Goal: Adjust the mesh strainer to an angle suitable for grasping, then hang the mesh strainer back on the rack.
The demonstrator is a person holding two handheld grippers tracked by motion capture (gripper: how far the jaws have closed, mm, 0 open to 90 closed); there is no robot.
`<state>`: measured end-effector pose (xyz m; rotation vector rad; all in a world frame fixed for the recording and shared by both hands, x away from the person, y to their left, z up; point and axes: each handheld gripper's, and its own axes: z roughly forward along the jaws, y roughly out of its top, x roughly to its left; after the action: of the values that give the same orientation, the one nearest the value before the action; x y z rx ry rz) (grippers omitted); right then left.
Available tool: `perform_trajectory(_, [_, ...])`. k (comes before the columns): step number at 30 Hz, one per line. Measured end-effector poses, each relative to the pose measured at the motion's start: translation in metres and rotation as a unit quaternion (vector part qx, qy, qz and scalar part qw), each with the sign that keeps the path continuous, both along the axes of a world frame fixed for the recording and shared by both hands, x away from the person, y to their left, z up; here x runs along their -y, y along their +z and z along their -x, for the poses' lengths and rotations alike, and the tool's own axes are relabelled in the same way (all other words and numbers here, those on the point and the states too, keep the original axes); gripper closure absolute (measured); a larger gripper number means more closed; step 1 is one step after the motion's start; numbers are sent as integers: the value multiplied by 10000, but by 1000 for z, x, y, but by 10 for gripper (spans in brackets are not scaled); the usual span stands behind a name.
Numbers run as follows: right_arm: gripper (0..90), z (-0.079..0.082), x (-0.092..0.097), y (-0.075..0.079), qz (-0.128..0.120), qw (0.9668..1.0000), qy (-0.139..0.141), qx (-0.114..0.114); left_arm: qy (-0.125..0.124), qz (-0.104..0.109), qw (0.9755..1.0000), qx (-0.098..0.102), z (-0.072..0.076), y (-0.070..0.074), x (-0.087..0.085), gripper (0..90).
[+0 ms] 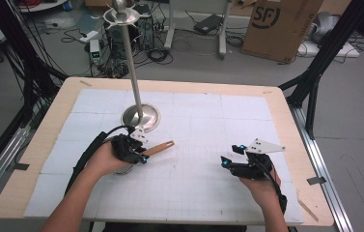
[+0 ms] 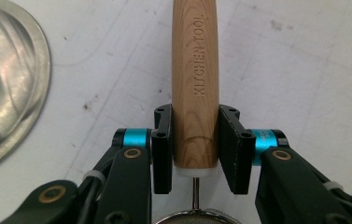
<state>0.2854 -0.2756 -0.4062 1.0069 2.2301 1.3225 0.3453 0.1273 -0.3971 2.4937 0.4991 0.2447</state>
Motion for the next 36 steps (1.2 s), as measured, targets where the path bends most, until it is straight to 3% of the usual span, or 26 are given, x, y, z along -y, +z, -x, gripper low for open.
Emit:
perform_trajectory(7, [364,-1,0,0,-10,10000,-10,-5,28,448,9989,158,5,12,-9,687])
perform_trajectory(18, [364,-5,0,1,-43,10000,-55,-5,-10,1020,9945,249,11,26,-18,687])
perform_trajectory(26, [363,-4,0,1,-31,10000,-30,8,-76,1405,9891,444,18,34,-24,687])
perform_trajectory(31, [363,-4,0,1,-35,10000,-38,16,-102,1694,9844,475,18,36,-29,687])
perform_trajectory(33, [363,-5,-1,1,-42,10000,-35,7,-80,1816,9821,495,17,37,-31,687])
perform_trajectory(36, [363,-4,0,1,-38,10000,-32,11,-37,2083,9763,594,19,42,-36,688])
